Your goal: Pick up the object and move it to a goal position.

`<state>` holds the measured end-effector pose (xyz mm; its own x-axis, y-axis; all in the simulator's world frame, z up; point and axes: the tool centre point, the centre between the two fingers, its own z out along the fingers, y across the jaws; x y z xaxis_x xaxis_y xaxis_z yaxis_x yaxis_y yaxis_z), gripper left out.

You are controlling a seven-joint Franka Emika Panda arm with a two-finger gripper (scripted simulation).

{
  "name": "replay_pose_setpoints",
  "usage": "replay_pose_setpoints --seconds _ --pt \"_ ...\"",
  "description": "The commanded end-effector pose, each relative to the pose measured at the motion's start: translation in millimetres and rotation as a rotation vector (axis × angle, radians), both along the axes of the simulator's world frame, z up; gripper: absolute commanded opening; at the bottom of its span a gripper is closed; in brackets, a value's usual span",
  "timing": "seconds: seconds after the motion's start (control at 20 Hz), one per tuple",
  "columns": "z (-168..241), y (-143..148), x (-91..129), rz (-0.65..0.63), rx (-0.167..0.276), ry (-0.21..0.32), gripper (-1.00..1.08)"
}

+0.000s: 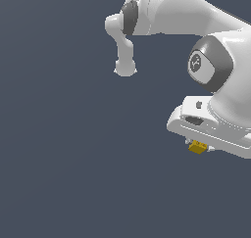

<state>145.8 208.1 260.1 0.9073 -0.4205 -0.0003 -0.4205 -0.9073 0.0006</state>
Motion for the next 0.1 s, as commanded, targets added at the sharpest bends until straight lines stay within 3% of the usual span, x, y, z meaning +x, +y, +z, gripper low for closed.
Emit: replay_pose_setpoints --seconds 0.0,0.05 --pt "0.9 0.4 0.4 0.000 0.000 -0.001 -1.00" --pt "1.0 0.4 0.4 0.000 0.000 -0.001 -1.00"
